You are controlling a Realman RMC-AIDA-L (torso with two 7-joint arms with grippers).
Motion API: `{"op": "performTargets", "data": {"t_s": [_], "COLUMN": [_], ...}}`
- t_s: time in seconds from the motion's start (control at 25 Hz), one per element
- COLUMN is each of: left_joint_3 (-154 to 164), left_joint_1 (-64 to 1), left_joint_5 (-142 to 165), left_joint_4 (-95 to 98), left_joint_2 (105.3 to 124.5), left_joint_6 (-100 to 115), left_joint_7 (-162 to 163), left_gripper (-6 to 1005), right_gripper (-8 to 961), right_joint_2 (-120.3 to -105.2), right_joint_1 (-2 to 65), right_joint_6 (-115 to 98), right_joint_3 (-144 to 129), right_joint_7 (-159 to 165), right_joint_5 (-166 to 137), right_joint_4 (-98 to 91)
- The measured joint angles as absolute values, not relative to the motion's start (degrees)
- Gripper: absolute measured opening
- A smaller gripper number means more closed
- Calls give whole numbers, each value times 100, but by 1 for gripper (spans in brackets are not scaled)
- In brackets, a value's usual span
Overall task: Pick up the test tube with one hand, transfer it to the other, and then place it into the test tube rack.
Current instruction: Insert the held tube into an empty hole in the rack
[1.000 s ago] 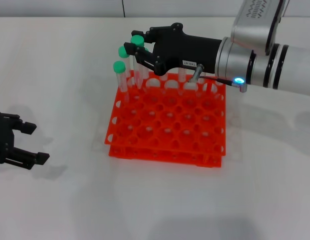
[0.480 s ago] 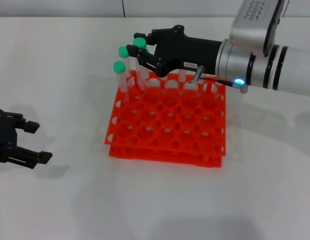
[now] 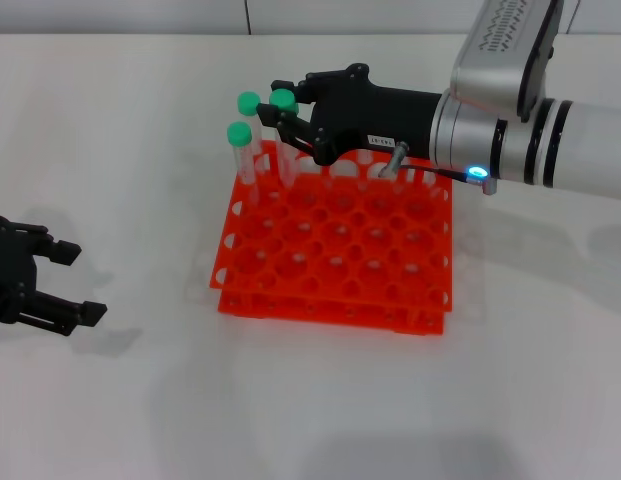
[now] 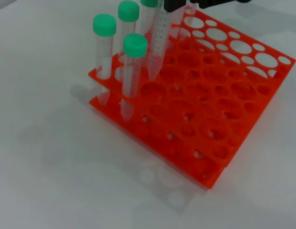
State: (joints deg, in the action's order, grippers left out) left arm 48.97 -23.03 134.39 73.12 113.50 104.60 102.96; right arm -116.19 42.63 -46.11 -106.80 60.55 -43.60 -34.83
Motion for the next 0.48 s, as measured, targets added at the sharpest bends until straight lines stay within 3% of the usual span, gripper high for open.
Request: {"op": "performTargets", "data": {"t_s": [0.48], "left_joint_3": [4913], "left_joint_1": [-2303], "left_joint_5": [13439], "left_joint_4": [7312], "left_joint_2": [11361], "left_joint_6": [10455], "left_joint_7": [10294], "left_gripper": [883], "right_gripper": [253], "right_joint_2": [-11619], "right_joint_1": [4256], "right_joint_6": [-4525], "right_joint_3": [-10688], "right_joint_7": [6235], "right_joint_5": [-4376], "right_joint_4": [-3472]}}
